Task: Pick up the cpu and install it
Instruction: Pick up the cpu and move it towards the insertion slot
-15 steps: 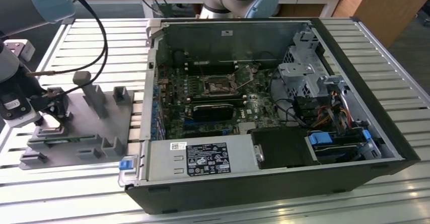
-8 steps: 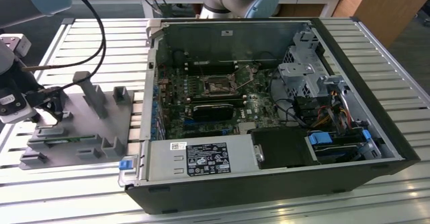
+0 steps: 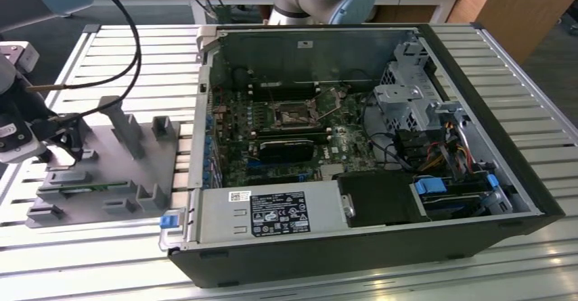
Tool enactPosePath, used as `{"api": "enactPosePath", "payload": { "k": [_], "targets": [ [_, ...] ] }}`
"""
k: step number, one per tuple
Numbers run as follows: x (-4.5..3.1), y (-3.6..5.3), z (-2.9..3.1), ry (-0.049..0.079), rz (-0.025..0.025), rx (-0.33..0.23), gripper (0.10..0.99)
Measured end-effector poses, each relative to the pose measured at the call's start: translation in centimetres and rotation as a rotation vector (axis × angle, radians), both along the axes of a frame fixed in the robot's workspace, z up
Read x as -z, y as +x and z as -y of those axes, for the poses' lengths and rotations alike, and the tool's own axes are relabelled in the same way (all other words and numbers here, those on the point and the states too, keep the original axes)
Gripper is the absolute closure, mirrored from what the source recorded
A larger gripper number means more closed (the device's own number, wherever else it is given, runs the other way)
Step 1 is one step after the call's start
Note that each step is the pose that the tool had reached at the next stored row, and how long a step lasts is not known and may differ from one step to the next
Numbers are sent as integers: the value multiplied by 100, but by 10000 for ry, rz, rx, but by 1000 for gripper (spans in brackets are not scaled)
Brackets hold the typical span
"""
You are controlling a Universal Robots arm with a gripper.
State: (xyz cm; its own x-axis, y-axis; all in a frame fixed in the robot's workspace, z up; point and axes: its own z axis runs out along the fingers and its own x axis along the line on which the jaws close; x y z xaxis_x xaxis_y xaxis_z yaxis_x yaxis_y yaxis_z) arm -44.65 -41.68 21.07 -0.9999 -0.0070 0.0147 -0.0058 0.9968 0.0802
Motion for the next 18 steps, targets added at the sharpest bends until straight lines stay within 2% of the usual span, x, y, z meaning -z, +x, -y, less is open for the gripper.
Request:
{"api": "enactPosePath", "payload": {
  "k": [18],
  "targets": [
    [-120,0,0,0,-1,0,553]
  ]
}}
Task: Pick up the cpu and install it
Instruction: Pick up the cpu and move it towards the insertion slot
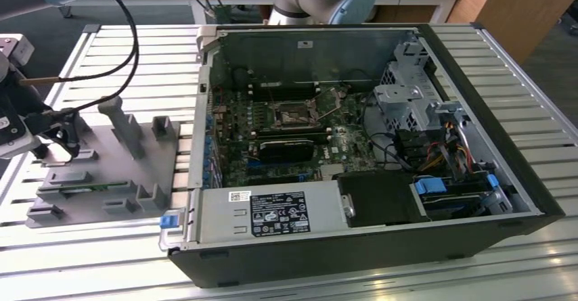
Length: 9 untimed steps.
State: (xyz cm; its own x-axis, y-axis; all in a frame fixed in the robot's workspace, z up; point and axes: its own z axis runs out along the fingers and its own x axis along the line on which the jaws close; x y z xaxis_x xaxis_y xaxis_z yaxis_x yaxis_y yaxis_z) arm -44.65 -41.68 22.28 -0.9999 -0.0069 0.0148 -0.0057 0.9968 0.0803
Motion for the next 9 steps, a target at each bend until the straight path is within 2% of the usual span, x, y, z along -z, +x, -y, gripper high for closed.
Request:
{"api": "enactPosePath", "payload": {
  "k": [9],
  "targets": [
    [-22,0,0,1,2,0,553]
  ]
}}
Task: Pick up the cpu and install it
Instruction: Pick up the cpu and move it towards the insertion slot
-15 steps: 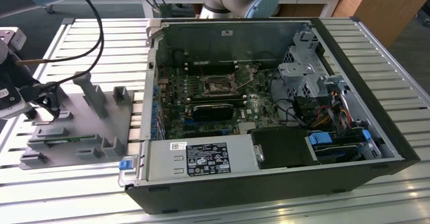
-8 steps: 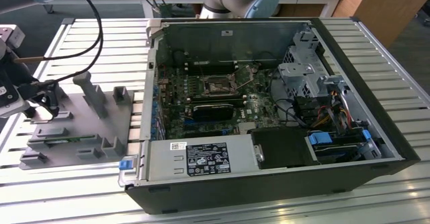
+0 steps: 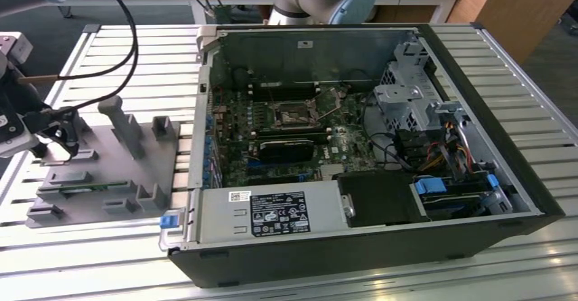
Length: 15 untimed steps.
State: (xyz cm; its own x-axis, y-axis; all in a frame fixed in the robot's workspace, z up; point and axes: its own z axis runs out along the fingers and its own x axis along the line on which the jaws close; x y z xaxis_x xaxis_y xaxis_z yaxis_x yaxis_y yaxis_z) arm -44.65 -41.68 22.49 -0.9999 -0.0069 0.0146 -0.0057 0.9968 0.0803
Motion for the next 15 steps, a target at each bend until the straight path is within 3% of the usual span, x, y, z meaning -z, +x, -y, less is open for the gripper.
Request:
{"api": "enactPosePath", "payload": {
  "k": [15],
  "targets": [
    [-56,0,0,-1,-2,0,553]
  ]
}}
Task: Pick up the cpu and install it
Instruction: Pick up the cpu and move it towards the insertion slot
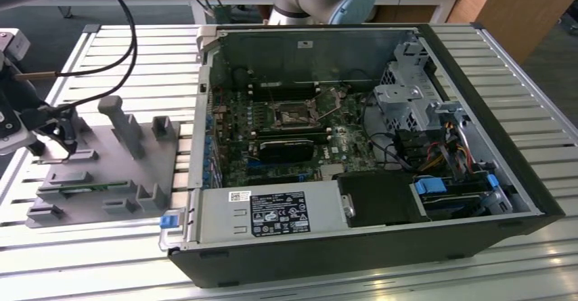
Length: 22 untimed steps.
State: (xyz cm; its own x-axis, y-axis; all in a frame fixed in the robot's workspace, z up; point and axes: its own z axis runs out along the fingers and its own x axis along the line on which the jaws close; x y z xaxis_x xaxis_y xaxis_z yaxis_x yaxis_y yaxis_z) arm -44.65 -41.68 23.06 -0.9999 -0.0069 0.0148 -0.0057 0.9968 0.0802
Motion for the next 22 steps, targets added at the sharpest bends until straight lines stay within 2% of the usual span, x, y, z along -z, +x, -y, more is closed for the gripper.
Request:
{"api": "enactPosePath", "payload": {
  "k": [18,22],
  "targets": [
    [-109,0,0,0,1,0,553],
    [-154,1,0,1,2,-1,553]
  ]
}}
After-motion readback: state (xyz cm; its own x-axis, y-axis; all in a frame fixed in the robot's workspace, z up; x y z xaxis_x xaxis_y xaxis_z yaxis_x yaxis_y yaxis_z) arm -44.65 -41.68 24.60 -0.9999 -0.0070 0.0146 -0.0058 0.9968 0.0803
